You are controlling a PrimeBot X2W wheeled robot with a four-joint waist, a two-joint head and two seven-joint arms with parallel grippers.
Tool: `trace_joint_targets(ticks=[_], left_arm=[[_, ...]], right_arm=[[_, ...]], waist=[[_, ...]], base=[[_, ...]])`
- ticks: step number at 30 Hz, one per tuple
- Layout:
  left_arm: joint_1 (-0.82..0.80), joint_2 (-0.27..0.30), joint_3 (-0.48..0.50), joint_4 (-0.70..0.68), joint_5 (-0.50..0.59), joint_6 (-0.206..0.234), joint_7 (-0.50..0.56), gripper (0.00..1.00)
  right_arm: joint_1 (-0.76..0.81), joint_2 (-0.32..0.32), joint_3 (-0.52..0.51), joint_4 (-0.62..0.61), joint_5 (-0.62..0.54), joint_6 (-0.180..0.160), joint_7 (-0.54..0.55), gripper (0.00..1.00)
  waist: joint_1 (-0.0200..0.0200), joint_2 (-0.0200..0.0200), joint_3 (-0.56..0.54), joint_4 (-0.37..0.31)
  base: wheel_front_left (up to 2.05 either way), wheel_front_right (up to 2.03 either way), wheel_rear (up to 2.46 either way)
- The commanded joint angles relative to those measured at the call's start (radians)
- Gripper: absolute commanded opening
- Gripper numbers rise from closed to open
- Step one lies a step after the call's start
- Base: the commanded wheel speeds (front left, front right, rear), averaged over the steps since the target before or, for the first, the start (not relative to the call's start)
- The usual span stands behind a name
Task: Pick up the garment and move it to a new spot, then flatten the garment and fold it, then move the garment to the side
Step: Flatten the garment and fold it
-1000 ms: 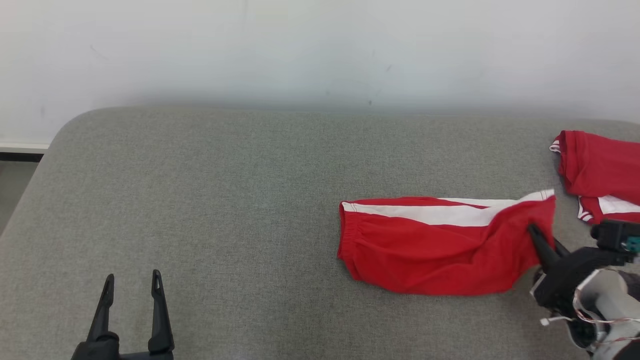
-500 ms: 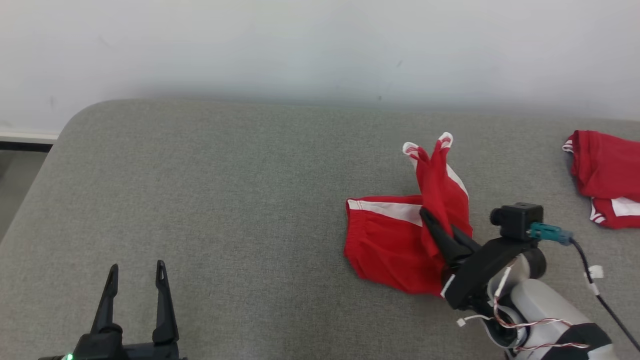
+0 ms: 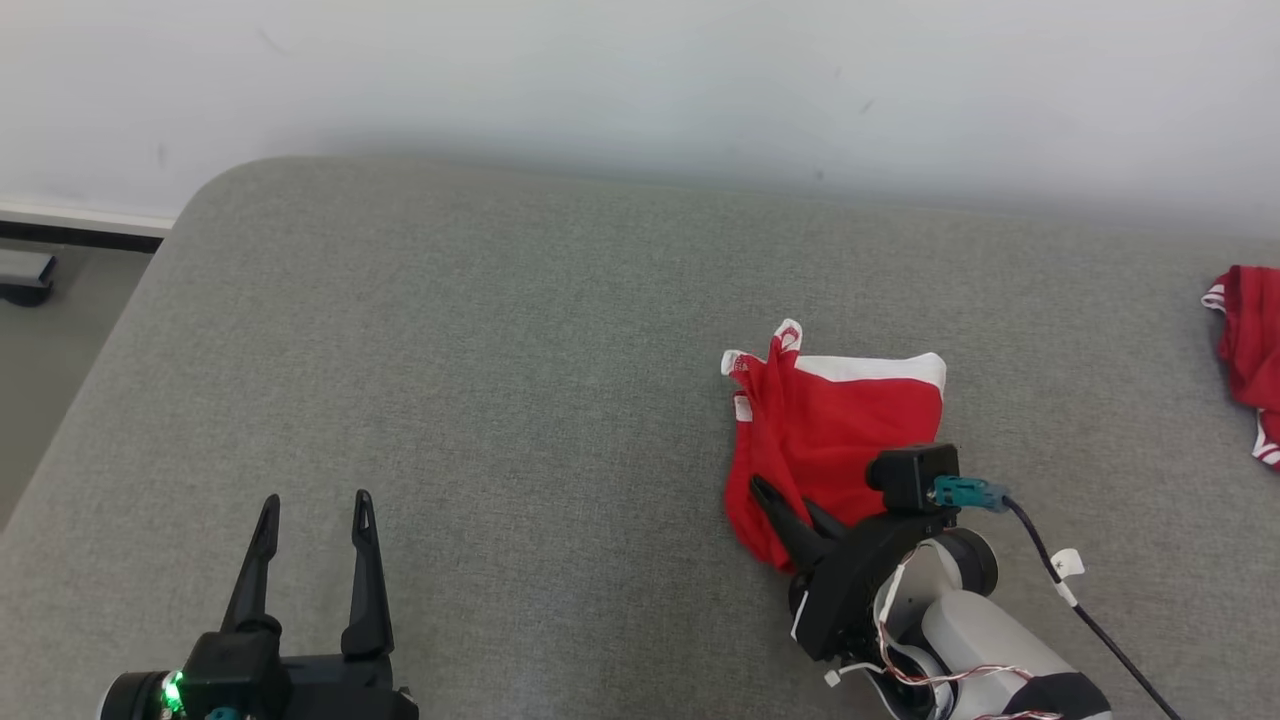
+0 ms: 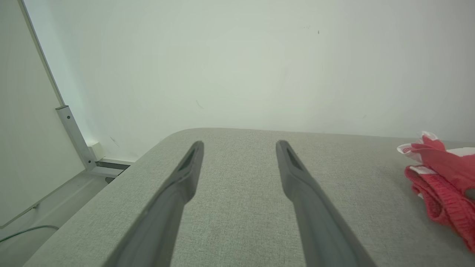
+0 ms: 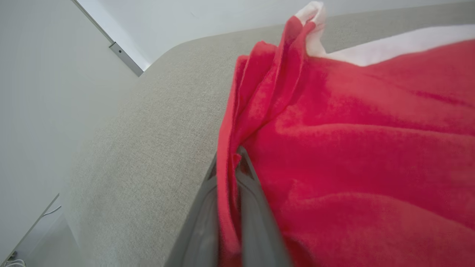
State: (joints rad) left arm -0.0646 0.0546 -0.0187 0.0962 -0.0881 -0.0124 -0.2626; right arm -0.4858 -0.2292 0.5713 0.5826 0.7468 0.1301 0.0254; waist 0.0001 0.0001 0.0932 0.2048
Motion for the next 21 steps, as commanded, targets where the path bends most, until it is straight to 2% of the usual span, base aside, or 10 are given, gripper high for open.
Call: trace_joint_targets(ticks=[1,2,3,4,5,13,21], left_arm=[[-0.007,-0.003,0.001,0.005,-0.001,0.002,-0.003,1.00],[-0.010,-0.003,0.002,0.006,-0.003,0.002,-0.003,1.00],[-0.012,-0.003,0.002,0.008,-0.005,0.002,-0.003,1.00],[-0.013,-0.003,0.004,0.010,-0.006,0.002,-0.003,1.00],[-0.011,-0.003,0.007,0.012,-0.006,0.002,-0.003,1.00],[0.032,0.001,0.039,0.005,0.002,0.003,-0.003,1.00],[0.077,0.007,0.066,-0.017,0.014,0.012,-0.003,1.00]], right_arm=[[0.003,0.008,0.001,0.006,-0.006,0.001,-0.005,0.00],[0.001,0.014,0.002,0.015,-0.010,0.001,-0.007,0.00],[-0.001,0.019,0.001,0.021,-0.015,0.001,-0.012,0.46],[-0.002,0.021,0.001,0.025,-0.018,0.001,-0.020,0.97],[-0.001,0.021,-0.001,0.023,-0.019,0.001,-0.031,1.00],[0.038,-0.038,-0.037,-0.070,-0.013,0.001,-0.148,1.00],[0.096,-0.089,-0.191,-0.159,-0.062,0.001,-0.248,1.00]], waist=[[-0.0001,-0.0001,0.004,0.006],[-0.0001,-0.0001,0.003,0.007],[-0.0001,-0.0001,0.002,0.007],[-0.0001,-0.0001,0.000,0.006],[-0.0001,-0.0001,-0.005,0.004],[-0.0001,-0.0001,-0.042,-0.026],[-0.0001,-0.0001,-0.073,-0.075]], base=[[0.00,0.00,0.00],[0.00,0.00,0.00],[0.00,0.00,0.00],[0.00,0.00,0.00],[0.00,0.00,0.00],[0.00,0.00,0.00],[0.00,0.00,0.00]])
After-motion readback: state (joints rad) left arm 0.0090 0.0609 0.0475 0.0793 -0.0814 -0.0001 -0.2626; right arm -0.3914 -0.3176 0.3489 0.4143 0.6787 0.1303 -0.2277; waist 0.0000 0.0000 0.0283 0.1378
